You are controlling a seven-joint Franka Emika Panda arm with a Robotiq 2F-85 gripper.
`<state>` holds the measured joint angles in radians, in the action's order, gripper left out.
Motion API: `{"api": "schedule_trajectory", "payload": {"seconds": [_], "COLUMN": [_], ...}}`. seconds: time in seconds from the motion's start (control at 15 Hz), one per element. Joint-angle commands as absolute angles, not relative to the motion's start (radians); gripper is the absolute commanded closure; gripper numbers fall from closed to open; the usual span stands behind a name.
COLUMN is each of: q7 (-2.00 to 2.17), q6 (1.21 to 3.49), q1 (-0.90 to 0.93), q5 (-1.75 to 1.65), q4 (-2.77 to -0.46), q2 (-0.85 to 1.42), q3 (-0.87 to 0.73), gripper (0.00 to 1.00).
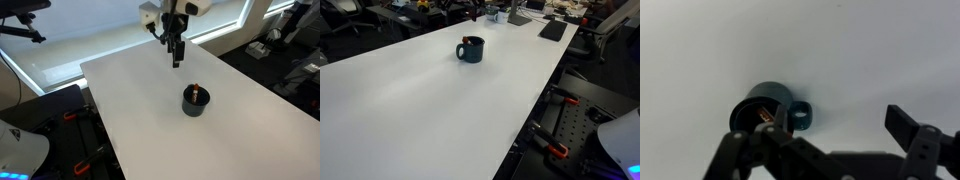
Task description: Remove the marker from the mug.
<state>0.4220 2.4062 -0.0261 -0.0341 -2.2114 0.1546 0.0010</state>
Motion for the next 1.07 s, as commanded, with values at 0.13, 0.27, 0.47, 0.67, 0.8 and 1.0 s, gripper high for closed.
{"api": "schedule_trajectory", "payload": {"seconds": [0.13,0.27,0.47,0.67,0.8,1.0], "q7": [0.471,0.471,0.471,0.511,0.535,0.574], "q6": [2.407,2.407,2.407,2.412,2.406,2.397], "q1": [0.008,0.01,0.01,0.019,0.025,0.035], "q5": [-0.06,-0.059,-0.059,-0.083,-0.09,-0.093], "q4": [-2.139,-2.121,-2.117,-2.091,-2.061,-2.012], "q2": [0.237,0.256,0.257,0.288,0.321,0.374], "q3": [-0.035,-0.038,-0.039,-0.054,-0.073,-0.108], "gripper": [0.0,0.0,0.0,0.0,0.0,0.0]}}
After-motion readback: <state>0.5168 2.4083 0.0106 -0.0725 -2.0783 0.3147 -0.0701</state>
